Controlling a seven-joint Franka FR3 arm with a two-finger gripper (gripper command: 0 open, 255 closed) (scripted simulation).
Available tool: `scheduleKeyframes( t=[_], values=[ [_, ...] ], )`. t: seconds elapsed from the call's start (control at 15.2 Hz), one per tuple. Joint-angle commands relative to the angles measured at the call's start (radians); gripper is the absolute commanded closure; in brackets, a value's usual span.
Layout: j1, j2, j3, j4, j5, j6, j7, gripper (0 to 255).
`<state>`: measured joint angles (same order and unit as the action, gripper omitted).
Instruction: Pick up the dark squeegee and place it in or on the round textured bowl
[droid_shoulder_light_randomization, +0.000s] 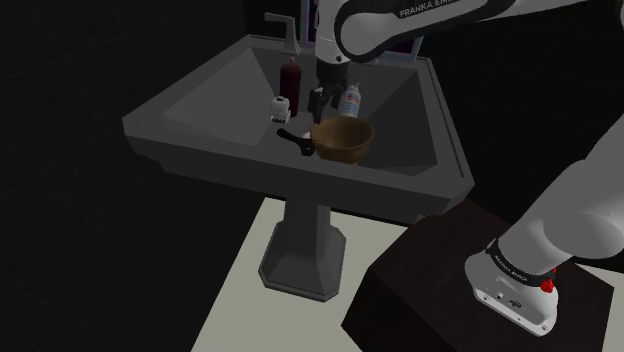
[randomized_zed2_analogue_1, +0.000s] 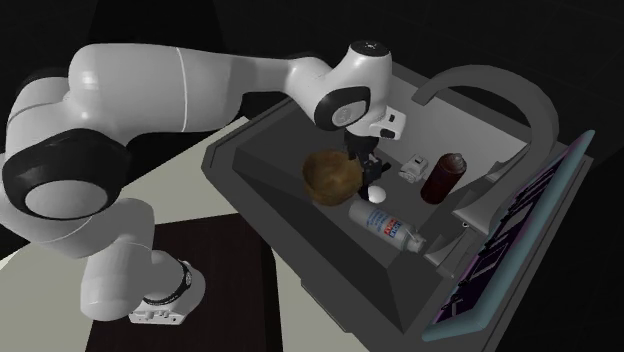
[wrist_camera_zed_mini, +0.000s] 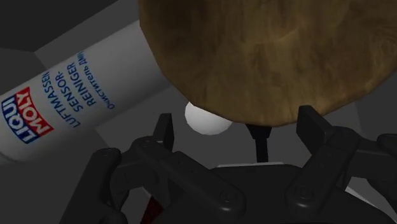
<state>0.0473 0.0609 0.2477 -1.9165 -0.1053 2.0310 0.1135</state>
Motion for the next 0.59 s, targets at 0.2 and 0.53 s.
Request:
scheduleKeyframes(
  t=[0.2,0.53],
  values=[
    [0.035,0.192,0.014,0.152,-0.053,0.012,0.048,0],
    [0.064,0.32,0.012,0.252,-0.086,0.025,0.071,0]
  ],
)
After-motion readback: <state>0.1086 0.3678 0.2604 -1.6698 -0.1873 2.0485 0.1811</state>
